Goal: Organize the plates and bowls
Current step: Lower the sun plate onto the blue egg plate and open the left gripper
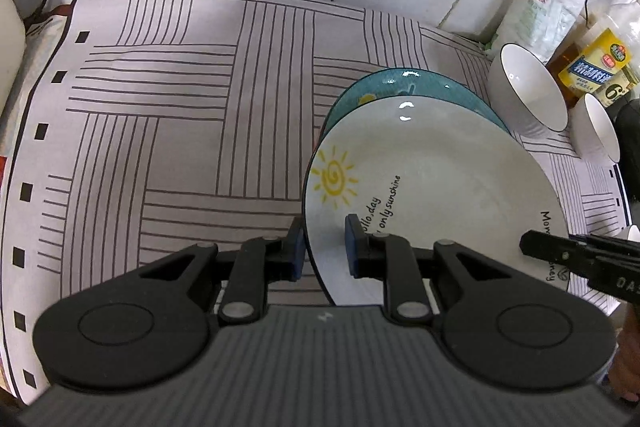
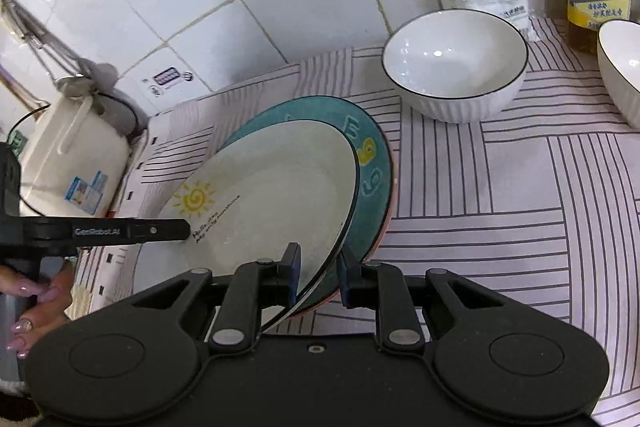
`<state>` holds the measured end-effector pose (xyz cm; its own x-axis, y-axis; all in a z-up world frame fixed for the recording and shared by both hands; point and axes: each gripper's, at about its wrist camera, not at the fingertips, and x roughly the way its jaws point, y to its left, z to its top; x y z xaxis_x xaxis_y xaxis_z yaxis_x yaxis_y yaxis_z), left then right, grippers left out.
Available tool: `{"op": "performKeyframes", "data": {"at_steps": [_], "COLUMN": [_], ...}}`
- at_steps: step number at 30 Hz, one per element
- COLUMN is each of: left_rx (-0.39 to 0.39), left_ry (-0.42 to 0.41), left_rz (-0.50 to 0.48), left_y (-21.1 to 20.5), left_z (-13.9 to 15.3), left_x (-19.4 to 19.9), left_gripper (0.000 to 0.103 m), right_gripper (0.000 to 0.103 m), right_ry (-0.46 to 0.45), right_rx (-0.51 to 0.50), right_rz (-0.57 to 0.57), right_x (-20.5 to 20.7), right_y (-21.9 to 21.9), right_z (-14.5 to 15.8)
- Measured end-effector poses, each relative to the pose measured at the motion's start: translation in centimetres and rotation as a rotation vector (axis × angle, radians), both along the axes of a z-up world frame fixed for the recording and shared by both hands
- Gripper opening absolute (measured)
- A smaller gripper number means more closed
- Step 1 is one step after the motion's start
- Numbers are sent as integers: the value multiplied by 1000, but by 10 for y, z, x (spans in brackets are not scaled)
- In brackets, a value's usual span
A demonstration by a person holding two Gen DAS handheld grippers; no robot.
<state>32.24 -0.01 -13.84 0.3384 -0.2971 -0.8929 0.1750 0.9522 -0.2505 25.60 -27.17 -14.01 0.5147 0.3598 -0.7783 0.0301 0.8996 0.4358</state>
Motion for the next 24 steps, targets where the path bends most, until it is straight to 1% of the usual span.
{"op": "performKeyframes", "data": {"at_steps": [1, 4, 5, 8, 12, 13, 14, 16, 17, 21, 24], "left_rx": [4, 15, 10, -28, -21, -19, -18, -7, 1, 21, 20], "left_ry": [0, 1, 5, 24, 7, 5, 6, 9, 5, -13, -18], "left_rz": [0, 4, 8, 19, 15, 18, 20, 28, 29, 30, 39], "left_y": [-2, -5, -5, -2, -3, -4, -5, -7, -8, -13, -13], "left_z": [0, -1, -2, -6, -3, -3, -2, -2, -1, -2, -4], "left_x": [1, 1, 1, 0, -7, -7, -7, -7, -8, -9, -10], "left_gripper": [18, 18, 18, 18, 18, 18, 18, 18, 18, 19, 21], "right_gripper": [23, 25, 26, 29, 31, 34, 35, 38, 38, 39, 39], "right_ry": [9, 28, 26, 4, -2, -6, -10, -48, -57, -89, -112], "right_rx": [-18, -112, -144, -281, -290, -310, -353, -444, -463, -478, -501], "right_rz": [-9, -16, -12, 6, -16, -12, 1, 20, 19, 13, 11], "right_x": [1, 4, 6, 9, 7, 7, 7, 7, 6, 8, 9], "right_y": [2, 15, 18, 31, 29, 31, 35, 49, 53, 54, 54], "right_z": [0, 7, 8, 8, 5, 4, 2, 2, 0, -4, -6]}}
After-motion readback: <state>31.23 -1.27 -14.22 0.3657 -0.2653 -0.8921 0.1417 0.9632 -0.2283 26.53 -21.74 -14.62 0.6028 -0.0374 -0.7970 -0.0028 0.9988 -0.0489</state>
